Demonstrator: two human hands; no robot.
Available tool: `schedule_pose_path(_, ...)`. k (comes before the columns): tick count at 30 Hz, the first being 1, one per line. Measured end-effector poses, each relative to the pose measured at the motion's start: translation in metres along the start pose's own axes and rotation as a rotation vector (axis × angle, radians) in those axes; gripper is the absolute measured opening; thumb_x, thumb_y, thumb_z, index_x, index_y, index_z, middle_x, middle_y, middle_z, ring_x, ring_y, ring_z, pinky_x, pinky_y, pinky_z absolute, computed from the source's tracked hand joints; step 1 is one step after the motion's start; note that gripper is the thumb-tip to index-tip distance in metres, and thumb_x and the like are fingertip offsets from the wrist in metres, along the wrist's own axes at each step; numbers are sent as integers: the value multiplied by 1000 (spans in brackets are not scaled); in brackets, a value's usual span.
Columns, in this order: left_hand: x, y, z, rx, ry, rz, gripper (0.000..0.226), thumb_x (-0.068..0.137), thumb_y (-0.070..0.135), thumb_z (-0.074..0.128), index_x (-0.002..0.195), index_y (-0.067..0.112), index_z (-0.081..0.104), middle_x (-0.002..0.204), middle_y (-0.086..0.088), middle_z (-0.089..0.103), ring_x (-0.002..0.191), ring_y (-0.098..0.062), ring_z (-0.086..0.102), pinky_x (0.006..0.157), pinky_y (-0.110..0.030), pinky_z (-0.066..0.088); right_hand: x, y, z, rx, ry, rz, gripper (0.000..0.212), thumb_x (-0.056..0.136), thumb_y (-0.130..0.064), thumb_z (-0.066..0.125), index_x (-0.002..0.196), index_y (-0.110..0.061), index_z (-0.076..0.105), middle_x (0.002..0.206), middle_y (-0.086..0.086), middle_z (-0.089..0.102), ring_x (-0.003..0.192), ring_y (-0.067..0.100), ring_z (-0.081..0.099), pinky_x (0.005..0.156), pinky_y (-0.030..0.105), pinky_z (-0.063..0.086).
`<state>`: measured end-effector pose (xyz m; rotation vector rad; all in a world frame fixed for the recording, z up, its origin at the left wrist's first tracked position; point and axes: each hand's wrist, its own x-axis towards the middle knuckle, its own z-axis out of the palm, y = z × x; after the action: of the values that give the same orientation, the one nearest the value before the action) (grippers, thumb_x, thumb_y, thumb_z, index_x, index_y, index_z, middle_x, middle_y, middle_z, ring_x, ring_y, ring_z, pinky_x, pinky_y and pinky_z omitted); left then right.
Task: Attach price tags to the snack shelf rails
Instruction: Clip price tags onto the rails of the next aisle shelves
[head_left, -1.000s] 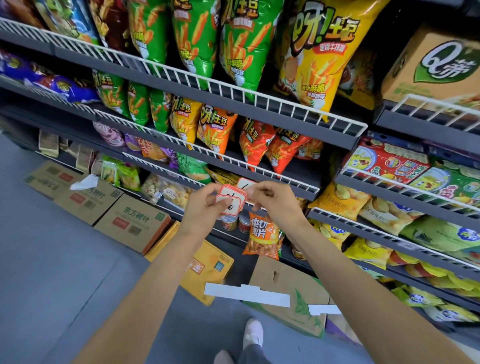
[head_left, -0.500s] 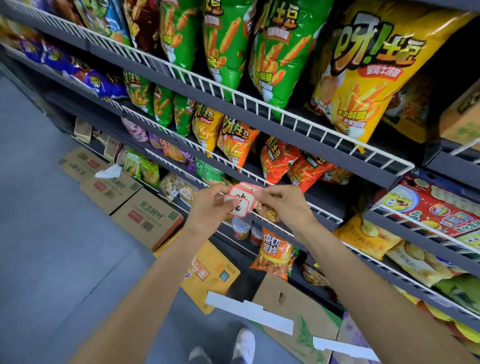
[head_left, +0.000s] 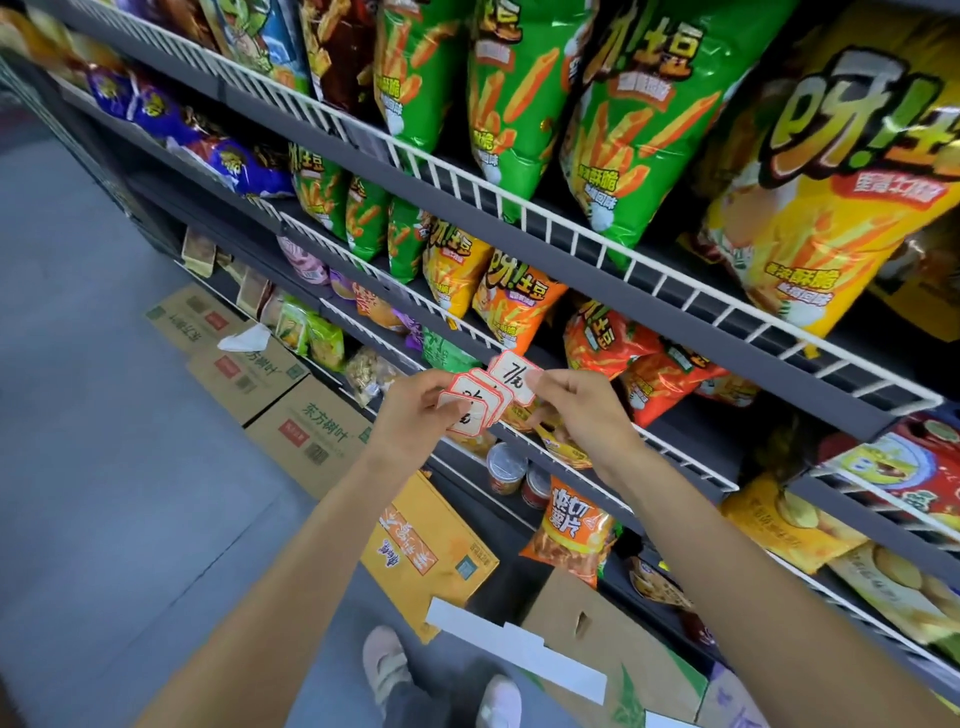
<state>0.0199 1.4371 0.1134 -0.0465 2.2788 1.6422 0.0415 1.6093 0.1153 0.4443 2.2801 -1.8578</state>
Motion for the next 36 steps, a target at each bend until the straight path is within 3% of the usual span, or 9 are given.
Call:
schedule_pose_path(6, 24, -10, -18, -21, -14, -15, 21, 87, 0, 59, 108, 3, 60, 103, -11, 69, 93, -22, 67, 85, -34, 55, 17, -7, 27, -2, 19, -26, 17, 86, -11, 65, 73, 0, 67, 48, -8, 54, 37, 0, 46, 39, 8, 33)
schedule_pose_path(10, 41, -17, -30, 8, -27, -7, 21, 87, 0, 59, 108, 4, 60, 106, -10, 68, 98, -21, 65, 88, -36, 53, 34, -6, 46, 13, 41, -1, 18, 81, -11, 71, 64, -10, 66, 46, -12, 57, 43, 2, 48, 44, 12, 38)
schedule_pose_path(14, 61, -26, -43, 62, -34, -4, 27, 87, 2, 59, 114, 1, 58, 110, -12, 67, 100, -22, 64, 89, -35, 52, 47, -11, 62, 42, 44, 20, 15, 83, -11, 68, 70, -6, 67, 42, -13, 55, 41, -1, 46, 43, 9, 36)
schedule_pose_path(17, 78, -31, -53, 112, -42, 8, 28, 87, 3, 58, 115, 1, 58, 111, -12, 65, 102, -21, 62, 88, -32, 51, 59, -14, 71, 25, 99, 43, 20, 86, -17, 66, 68, -9, 69, 44, -8, 54, 45, 8, 43, 41, 13, 34)
schedule_pose_path(22, 111, -48, -75, 152, -35, -7, 28, 86, 3, 60, 114, -1, 59, 109, -16, 66, 104, -28, 62, 90, -43, 51, 87, -13, 87, 0, 190, 69, 22, 85, -19, 66, 64, -16, 66, 51, 1, 53, 36, 3, 38, 40, 16, 30)
schedule_pose_path(26, 142, -65, -93, 180, 25, -29, 26, 86, 4, 60, 112, 2, 60, 107, -15, 66, 103, -29, 61, 90, -42, 50, 118, -9, 107, -45, 274, 33, 19, 80, -12, 70, 64, -19, 63, 60, 1, 59, 46, 3, 48, 47, 18, 36)
schedule_pose_path(29, 168, -72, -102, 197, 38, -48, 30, 87, 4, 58, 116, 1, 58, 112, -13, 64, 106, -26, 60, 90, -37, 50, 141, -8, 123, -59, 286, 17, 21, 80, -9, 71, 78, -23, 56, 63, 6, 58, 58, 21, 57, 49, 31, 45)
schedule_pose_path(33, 200, -76, -107, 237, 27, -59, 32, 89, 6, 57, 120, 3, 56, 111, -5, 62, 105, -21, 58, 88, -33, 46, 168, -6, 137, -148, 281, -56, 28, 86, -7, 63, 108, -22, 54, 66, 8, 64, 72, 30, 66, 58, 39, 56)
schedule_pose_path(36, 222, -82, -107, 254, 15, -48, 35, 88, 4, 56, 123, 4, 55, 113, -12, 63, 107, -27, 59, 84, -29, 44, 187, -2, 140, -243, 303, -85, 17, 90, -8, 56, 105, -15, 62, 80, 17, 70, 75, 33, 64, 61, 41, 52)
